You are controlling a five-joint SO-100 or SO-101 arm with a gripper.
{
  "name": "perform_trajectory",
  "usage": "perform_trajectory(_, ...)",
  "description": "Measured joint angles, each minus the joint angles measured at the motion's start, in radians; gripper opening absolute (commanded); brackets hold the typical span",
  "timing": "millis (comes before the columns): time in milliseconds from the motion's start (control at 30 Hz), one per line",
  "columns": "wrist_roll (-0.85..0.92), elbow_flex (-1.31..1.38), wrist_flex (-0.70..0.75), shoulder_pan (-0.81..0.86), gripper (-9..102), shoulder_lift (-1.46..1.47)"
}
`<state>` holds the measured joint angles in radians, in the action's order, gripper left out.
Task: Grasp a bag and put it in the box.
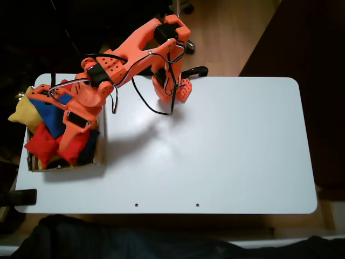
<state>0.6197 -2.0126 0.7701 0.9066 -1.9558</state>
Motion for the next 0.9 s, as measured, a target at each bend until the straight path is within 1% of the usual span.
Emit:
perform_trajectory(267,-0.100,0.002,0.021,-0.058,53,-0.129)
perform_trajectory(367,-0.146,0.031,0.092,-0.098,53,-0.178)
perform_trajectory(600,-0.218,0.126,0.319,-0.247,53,-0.299)
perform_trajectory(767,-0.238,0.129,0.437,-0.371,59,-0.388)
perform_trajectory(900,-0.261,0.130,0.491,-0.468,62,-0.462)
